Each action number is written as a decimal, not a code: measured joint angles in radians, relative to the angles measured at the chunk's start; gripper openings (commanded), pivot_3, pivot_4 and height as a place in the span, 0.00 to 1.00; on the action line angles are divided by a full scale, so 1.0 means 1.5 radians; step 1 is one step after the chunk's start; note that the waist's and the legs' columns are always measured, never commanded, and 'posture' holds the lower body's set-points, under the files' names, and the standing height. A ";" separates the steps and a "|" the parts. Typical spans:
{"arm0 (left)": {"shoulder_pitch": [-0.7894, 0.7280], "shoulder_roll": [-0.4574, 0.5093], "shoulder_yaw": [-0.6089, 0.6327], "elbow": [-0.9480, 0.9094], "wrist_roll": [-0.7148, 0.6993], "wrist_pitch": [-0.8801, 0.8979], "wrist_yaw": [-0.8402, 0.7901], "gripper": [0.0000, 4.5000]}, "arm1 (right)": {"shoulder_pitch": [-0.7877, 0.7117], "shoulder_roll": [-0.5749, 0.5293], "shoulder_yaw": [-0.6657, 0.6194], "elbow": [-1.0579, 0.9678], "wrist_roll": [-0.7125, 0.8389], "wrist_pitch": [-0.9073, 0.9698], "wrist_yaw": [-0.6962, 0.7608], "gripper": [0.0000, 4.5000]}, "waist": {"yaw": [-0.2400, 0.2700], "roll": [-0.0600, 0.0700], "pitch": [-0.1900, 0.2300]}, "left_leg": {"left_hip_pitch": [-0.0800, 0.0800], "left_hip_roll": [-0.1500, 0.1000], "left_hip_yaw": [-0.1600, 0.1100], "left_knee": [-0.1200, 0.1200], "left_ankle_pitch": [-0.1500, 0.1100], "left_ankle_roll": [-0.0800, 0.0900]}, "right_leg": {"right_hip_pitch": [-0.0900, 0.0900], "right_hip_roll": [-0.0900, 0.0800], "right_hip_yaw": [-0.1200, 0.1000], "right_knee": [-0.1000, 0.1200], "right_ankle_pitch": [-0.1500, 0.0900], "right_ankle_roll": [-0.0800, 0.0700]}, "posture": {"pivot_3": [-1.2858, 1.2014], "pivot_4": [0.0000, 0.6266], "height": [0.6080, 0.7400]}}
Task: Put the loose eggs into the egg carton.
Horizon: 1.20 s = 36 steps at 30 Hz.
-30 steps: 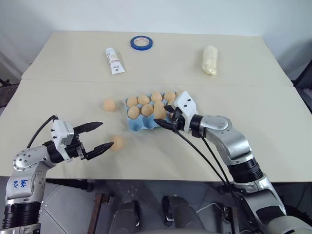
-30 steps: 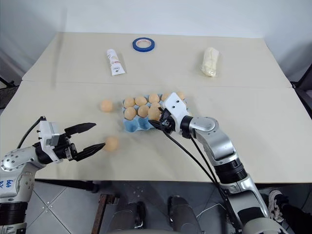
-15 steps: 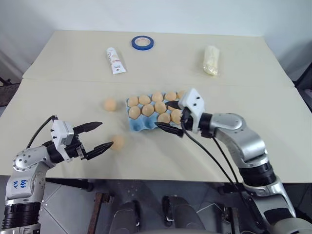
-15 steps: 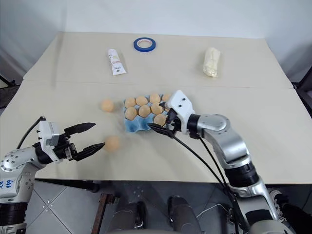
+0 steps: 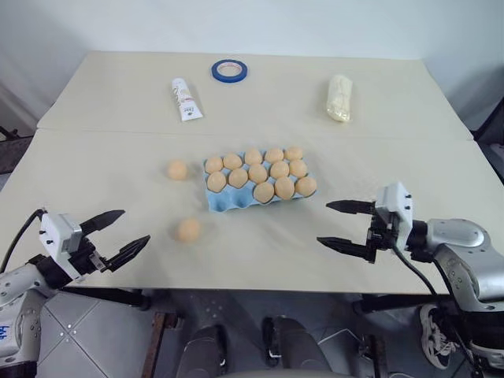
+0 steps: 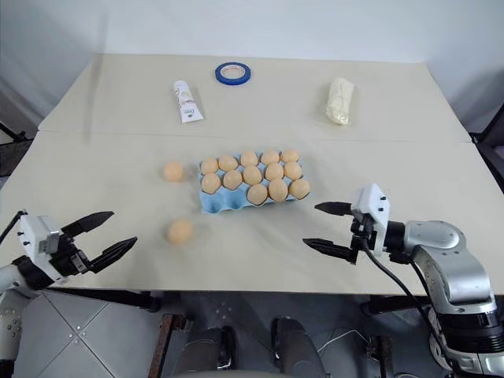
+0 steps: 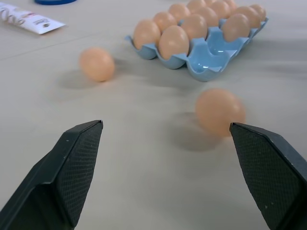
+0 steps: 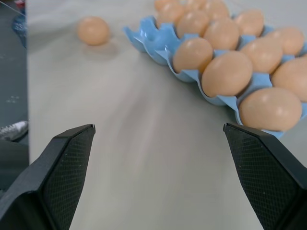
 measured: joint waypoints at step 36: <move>-0.124 -0.117 -0.246 -0.012 0.153 0.017 0.211 0.91 | -0.007 -0.011 0.009 -0.002 0.014 -0.002 -0.022 1.00 | 0.017 0.000 0.000 | -0.001 0.000 0.000 0.001 0.001 0.002 | 0.000 0.000 0.000 0.000 0.000 0.000 | 0.52 0.24 1.00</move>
